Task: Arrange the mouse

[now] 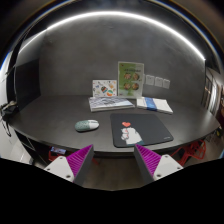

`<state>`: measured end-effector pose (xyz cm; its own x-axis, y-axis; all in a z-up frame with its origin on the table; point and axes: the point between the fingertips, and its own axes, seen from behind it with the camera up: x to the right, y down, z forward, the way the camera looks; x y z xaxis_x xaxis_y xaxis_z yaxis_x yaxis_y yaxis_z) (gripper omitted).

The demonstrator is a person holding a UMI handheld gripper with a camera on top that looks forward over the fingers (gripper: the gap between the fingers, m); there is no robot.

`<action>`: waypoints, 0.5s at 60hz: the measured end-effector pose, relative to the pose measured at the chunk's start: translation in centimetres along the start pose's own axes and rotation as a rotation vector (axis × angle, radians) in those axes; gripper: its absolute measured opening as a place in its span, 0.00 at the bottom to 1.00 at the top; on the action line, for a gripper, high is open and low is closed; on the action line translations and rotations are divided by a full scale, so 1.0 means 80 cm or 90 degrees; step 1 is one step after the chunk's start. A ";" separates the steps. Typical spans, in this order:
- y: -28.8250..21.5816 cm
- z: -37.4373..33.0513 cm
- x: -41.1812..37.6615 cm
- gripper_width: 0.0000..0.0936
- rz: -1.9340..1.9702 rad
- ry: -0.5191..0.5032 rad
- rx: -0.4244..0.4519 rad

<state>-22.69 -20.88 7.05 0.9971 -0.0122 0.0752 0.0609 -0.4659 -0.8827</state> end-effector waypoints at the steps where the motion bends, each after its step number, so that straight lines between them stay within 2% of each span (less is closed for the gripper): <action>1: 0.000 0.001 -0.001 0.90 0.000 -0.004 -0.001; 9: 0.006 0.026 -0.015 0.90 -0.003 -0.046 -0.011; 14: 0.005 0.047 -0.029 0.90 -0.024 -0.085 0.001; 23: 0.009 0.087 -0.077 0.89 -0.024 -0.187 -0.006; 30: 0.015 0.122 -0.118 0.89 -0.029 -0.237 -0.016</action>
<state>-31.60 -12.68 0.78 0.9422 0.3291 -0.0631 0.1095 -0.4804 -0.8702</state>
